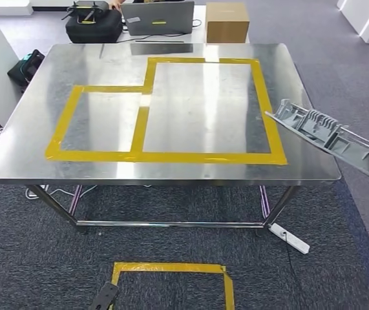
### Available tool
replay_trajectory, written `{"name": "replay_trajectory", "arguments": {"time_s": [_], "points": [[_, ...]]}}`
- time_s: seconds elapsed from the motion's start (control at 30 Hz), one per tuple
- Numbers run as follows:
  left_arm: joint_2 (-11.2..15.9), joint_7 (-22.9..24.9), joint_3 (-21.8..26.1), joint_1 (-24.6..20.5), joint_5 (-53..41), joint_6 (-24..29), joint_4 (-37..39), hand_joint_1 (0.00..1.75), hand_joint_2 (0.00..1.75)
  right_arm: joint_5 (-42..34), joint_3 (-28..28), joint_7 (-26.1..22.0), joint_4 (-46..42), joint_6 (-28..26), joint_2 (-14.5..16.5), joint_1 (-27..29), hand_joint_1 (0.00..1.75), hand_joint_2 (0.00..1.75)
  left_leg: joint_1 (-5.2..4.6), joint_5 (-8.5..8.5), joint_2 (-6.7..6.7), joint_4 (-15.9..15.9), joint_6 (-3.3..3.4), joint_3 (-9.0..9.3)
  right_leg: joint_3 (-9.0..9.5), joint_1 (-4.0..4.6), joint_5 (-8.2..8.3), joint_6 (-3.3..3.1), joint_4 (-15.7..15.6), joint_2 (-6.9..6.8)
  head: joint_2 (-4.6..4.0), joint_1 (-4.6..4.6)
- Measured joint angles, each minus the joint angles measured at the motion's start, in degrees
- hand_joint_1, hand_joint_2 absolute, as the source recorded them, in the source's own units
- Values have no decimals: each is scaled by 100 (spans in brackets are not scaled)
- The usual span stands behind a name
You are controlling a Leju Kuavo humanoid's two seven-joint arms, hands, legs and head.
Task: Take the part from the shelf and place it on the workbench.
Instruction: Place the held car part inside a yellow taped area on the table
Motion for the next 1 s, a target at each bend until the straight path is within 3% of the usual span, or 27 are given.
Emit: {"name": "replay_trajectory", "arguments": {"time_s": [0.13,0.27,0.43,0.6,0.63,0.73,0.77,0.8,0.83,0.9,0.97,1.0], "points": [[-1,0,2,-6,-13,-1,0,0,175,21,-4,11,-6,-2,-22,14,175,175,-8,-21,12,-37,184,23,14,-4,89,35,-14,28,0,-21],[-1,0,3,-5,-23,-22,0,0,175,52,-4,21,-5,9,-29,40,175,175,-7,-14,12,-88,160,28,0,0,67,2,-15,30,0,-22],[-4,-2,4,-4,-70,-75,0,0,175,81,-1,55,-5,78,-66,62,175,175,5,-10,12,-117,-5,28,-6,6,55,-18,-10,24,0,-19],[-16,-8,4,-21,-103,-98,-2,0,175,98,5,82,-3,105,-129,75,175,175,12,79,23,-306,101,104,-28,-15,66,75,-50,24,0,-16],[-23,-11,4,-29,-111,-105,-2,0,175,99,6,87,-1,107,-145,74,175,175,33,116,29,-377,109,143,-121,-12,-24,92,119,21,0,-7],[-38,-13,4,-34,-132,-127,-2,0,175,99,32,91,6,113,-157,82,175,175,66,108,38,-414,105,191,-678,-49,-450,163,1173,14,0,4],[-41,-13,4,-31,-135,-131,-2,0,175,99,43,91,9,114,-157,88,175,175,76,86,37,-408,89,210,-803,-70,-472,195,1388,13,0,1],[-44,-13,4,-27,-137,-132,-2,0,175,99,51,92,11,115,-158,90,175,175,93,57,35,-395,62,235,-817,-93,-378,233,1379,10,0,1],[-45,-13,4,-24,-138,-133,-2,0,175,99,57,92,12,116,-159,90,175,175,121,16,29,-370,27,267,-709,-121,-183,277,1137,5,0,1],[-36,-13,4,-27,-139,-133,-2,0,175,101,78,96,19,119,-161,84,175,175,165,-108,17,-271,-74,311,-331,-171,141,386,423,1,0,24],[-23,-13,4,-36,-140,-133,-2,0,175,102,99,99,33,121,-165,79,175,175,161,-212,9,-161,-155,292,-128,-184,154,336,83,25,0,40],[-18,-13,4,-40,-140,-133,-2,0,175,104,110,101,43,122,-167,79,175,175,150,-238,7,-137,-173,273,-124,-174,92,261,98,42,0,35]]}}
